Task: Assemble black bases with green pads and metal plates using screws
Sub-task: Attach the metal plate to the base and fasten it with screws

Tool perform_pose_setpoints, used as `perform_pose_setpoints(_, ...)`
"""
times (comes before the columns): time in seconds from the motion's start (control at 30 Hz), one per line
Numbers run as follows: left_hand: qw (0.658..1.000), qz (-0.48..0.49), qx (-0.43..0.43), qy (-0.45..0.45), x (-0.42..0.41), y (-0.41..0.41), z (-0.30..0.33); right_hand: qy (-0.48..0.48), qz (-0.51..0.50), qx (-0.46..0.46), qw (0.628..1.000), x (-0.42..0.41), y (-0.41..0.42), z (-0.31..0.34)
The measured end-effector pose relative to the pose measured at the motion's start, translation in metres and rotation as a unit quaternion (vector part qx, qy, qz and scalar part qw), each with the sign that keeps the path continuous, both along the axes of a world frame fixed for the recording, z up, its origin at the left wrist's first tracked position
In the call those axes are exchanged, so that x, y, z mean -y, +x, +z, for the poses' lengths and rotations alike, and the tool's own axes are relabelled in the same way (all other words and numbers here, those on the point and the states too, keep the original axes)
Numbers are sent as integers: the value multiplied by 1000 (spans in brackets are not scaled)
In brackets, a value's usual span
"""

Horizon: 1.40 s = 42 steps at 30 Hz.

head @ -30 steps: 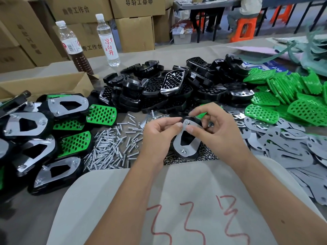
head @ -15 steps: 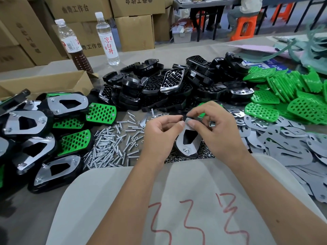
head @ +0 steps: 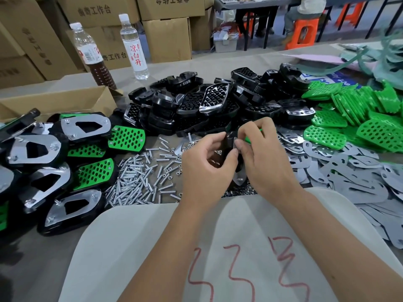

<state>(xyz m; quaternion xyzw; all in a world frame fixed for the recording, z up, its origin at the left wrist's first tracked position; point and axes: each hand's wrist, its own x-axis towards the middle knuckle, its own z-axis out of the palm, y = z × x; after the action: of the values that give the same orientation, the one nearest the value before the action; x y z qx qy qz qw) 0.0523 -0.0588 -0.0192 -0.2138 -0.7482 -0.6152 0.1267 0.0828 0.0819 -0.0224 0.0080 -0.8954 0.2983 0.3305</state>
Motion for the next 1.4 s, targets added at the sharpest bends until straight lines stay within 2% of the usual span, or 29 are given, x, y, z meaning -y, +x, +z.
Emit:
perform_pose_setpoints(0.3,995,22,-94,-40,-3,5,0,-19,-28,-44,998,1,-2,0)
perform_pose_setpoints(0.47,995,32,-85,-41,-6,6,-1,-34,-38,-54,997,1,-1,2)
perform_pose_setpoints(0.67,998,44,-46,-23,-8,5,-2,-3,-11,-10,1000,-1,1,3)
perform_pose_setpoints(1.0,996,41,-68,-27,-9,7,-1,-13,-33,-22,999,2,2,6)
perform_pose_setpoints(1.17,996,65,-56,-30,-9,6,0,-8,-2,3,1000,1,5,6)
perform_pose_setpoints(1.4,994,73,-71,-33,-9,8,1,-6,-19,9,1000,5,3,8)
